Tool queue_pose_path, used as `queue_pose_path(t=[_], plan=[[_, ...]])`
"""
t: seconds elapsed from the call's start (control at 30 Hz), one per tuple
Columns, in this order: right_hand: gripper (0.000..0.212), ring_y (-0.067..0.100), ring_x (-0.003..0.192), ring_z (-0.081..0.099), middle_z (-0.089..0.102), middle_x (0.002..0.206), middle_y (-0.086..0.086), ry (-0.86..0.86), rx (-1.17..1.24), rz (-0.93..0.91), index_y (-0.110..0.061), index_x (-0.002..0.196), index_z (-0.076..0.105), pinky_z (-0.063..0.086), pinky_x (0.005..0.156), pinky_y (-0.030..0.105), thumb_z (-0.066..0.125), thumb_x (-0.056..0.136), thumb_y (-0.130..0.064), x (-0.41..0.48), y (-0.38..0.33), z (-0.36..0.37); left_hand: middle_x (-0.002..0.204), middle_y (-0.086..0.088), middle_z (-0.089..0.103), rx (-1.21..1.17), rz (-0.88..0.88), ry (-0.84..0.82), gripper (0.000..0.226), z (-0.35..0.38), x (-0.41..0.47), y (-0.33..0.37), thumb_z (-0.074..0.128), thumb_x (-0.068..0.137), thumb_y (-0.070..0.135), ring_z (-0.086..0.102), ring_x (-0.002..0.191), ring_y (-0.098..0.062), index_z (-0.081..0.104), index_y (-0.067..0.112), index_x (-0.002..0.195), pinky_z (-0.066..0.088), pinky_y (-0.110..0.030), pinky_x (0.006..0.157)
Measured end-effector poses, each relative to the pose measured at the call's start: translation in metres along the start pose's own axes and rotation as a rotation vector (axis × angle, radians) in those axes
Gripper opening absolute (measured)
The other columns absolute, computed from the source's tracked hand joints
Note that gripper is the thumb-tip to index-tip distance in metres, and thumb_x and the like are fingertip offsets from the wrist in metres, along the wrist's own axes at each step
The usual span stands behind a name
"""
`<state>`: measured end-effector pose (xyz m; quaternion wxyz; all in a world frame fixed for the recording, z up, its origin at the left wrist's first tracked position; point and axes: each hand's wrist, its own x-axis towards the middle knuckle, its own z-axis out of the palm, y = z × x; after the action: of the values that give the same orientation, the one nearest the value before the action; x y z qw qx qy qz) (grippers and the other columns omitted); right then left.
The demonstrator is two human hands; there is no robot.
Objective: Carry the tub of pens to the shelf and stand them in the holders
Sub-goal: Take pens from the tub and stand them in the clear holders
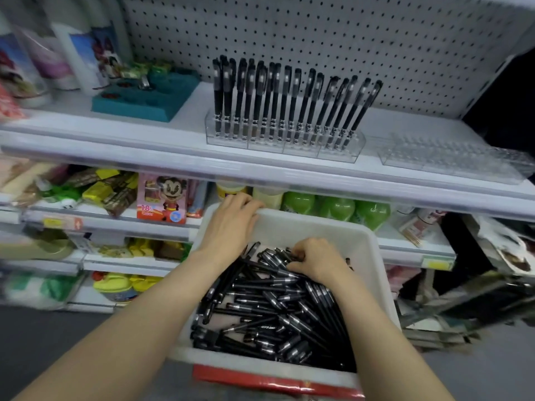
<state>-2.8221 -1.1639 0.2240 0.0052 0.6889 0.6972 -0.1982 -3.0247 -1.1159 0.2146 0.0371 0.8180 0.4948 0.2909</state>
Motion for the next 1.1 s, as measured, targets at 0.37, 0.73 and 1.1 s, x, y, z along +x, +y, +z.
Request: queue_pose_path(t=[0.37, 0.73, 1.1], plan=[[0.015, 0.022, 0.075, 0.064, 0.071, 0.079, 0.006, -0.018, 0.195, -0.018, -0.012, 0.089, 0.076, 0.047, 0.068, 0.030, 0.070, 0.087, -0.025, -0.006, 0.002, -0.016, 0.120, -0.003, 0.055, -0.007, -0.006, -0.054, 0.034, -0.006, -0.005, 0.005, 0.056, 0.095, 0.017, 0.045, 0.112, -0.021, 0.059, 0.017, 0.129, 0.045, -0.039, 0.091], [0.043, 0.010, 0.052, 0.037, 0.041, 0.053, -0.005, 0.152, 0.191, -0.231, -0.022, 0.056, 0.045, 0.029, 0.054, 0.030, 0.067, 0.090, -0.032, -0.008, -0.034, -0.073, 0.114, -0.002, 0.065, -0.044, 0.285, -0.005, 0.033, -0.033, 0.019, 0.030, 0.064, 0.091, 0.018, 0.055, 0.105, -0.021, 0.065, 0.015, 0.124, 0.047, -0.035, 0.090], [0.010, 0.002, 0.064, 0.063, 0.072, 0.072, -0.009, 0.311, 0.568, -0.176, -0.025, 0.077, 0.074, 0.052, 0.070, 0.023, 0.081, 0.079, -0.017, -0.009, -0.016, -0.121, 0.080, -0.003, 0.061, 0.089, 0.295, 0.158, 0.014, -0.052, 0.036, -0.005, 0.080, 0.077, 0.019, 0.056, 0.074, -0.024, 0.075, 0.010, 0.087, 0.048, -0.031, 0.061]])
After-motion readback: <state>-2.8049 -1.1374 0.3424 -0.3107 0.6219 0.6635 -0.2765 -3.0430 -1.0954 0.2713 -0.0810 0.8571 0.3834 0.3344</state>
